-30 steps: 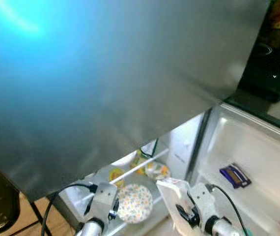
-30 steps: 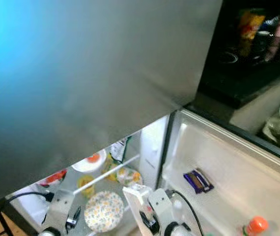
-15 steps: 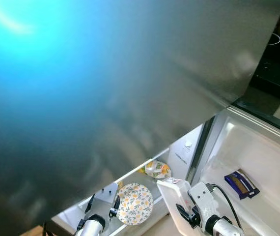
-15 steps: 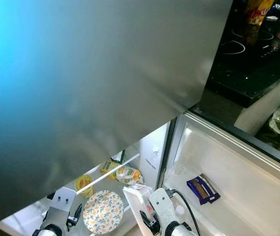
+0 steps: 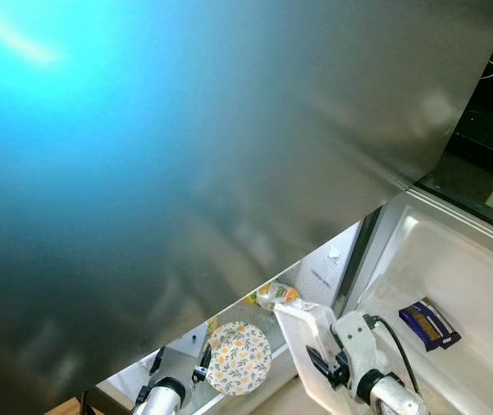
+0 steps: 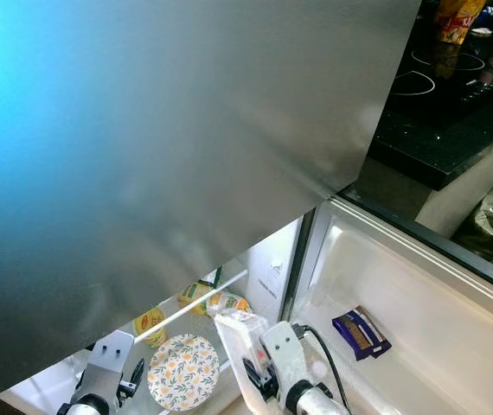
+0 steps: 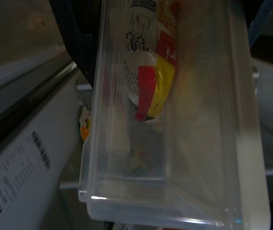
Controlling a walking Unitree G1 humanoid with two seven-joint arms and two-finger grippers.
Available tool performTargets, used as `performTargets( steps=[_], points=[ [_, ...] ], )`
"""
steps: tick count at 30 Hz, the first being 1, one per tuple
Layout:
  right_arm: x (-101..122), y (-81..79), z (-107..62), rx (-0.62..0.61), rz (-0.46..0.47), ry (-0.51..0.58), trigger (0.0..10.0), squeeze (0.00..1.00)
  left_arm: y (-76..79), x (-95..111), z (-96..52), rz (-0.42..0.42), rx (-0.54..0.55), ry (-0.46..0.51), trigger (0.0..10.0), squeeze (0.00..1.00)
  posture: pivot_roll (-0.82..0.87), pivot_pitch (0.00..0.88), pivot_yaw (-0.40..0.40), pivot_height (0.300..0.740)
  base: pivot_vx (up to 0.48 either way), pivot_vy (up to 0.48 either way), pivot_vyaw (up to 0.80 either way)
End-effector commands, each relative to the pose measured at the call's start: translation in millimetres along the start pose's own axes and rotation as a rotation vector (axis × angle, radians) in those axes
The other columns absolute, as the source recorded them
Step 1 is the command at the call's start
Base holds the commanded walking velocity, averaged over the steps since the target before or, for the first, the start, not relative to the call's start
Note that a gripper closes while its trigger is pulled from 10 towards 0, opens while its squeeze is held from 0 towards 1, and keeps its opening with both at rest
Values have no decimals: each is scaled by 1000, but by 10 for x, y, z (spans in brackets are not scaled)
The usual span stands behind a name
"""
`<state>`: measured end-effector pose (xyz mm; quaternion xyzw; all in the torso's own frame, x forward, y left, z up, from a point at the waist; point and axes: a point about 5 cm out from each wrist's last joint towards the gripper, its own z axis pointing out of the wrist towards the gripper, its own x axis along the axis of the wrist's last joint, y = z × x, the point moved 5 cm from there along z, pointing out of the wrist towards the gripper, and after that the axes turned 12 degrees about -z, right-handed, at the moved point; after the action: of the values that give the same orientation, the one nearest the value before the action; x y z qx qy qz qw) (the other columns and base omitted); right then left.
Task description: Restocking fridge
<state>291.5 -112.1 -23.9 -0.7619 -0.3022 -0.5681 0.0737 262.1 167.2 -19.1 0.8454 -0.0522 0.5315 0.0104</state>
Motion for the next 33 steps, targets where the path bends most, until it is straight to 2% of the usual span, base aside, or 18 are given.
performTargets(
  steps=[1,6,11,14,15,16,17,19,20,22,23,25,26,28,30,32,33],
  points=[
    [81,77,11,-31,13,32,10000,0,-30,-100,-24,0,15,-37,10000,0,-84,80,5,740,0,0,0],
    [62,150,5,-79,95,29,10000,0,-13,-96,-19,2,9,-38,10000,0,-83,81,5,740,0,0,0],
    [11,168,-10,-96,116,10,10000,0,1,-93,-15,8,0,-38,10000,0,-84,81,10,740,0,0,0],
    [-15,154,-17,-83,94,-6,10000,0,-2,-90,-14,12,-2,-37,10000,0,-82,82,9,740,0,0,0],
    [-22,67,-58,52,-57,-17,10000,0,-12,-94,-16,13,-1,-38,10000,0,-85,82,9,740,0,0,0],
    [-22,67,-58,52,-57,-17,10000,0,-12,-94,-16,13,-1,-38,10000,0,-85,82,9,740,0,0,0],
    [-41,49,-101,125,-119,-28,10000,0,-15,-98,-16,14,-2,-39,10000,0,-90,84,6,740,0,0,0],
    [-41,49,-101,125,-119,-28,10000,0,-15,-98,-16,14,-2,-39,10000,0,-90,84,6,740,0,0,0],
    [-76,52,-159,198,-189,-48,10000,0,-17,-102,-16,15,-2,-40,10000,0,-90,84,6,740,0,0,0],
    [-76,52,-159,198,-189,-48,10000,0,-17,-102,-16,15,-2,-40,10000,0,-90,84,6,740,0,0,0],
    [-120,139,-263,280,-268,-86,10000,0,-16,-107,-15,16,-4,-42,10000,0,-101,85,0,740,0,0,0],
    [-190,436,-475,379,-398,-191,10000,0,-6,-121,-8,16,-8,-46,10000,0,-110,85,-5,740,0,0,0],
    [-190,436,-475,379,-398,-191,10000,0,-6,-121,-8,16,-8,-46,10000,0,-110,85,-5,740,0,0,0],
    [-198,602,-576,405,-436,-244,10000,0,4,-126,-4,15,-10,-47,10000,0,-112,85,-7,740,0,0,0],
    [-195,651,-627,425,-453,-264,10000,0,12,-125,-1,14,-12,-47,10000,0,-114,84,-7,740,0,0,0],
    [-165,714,-686,449,-481,-287,10000,0,22,-124,1,13,-14,-47,10000,0,-115,84,-6,740,0,0,0],
    [-70,801,-752,472,-515,-307,10000,0,35,-123,4,13,-18,-47,10000,0,-116,84,-6,740,0,0,0]
  ],
)
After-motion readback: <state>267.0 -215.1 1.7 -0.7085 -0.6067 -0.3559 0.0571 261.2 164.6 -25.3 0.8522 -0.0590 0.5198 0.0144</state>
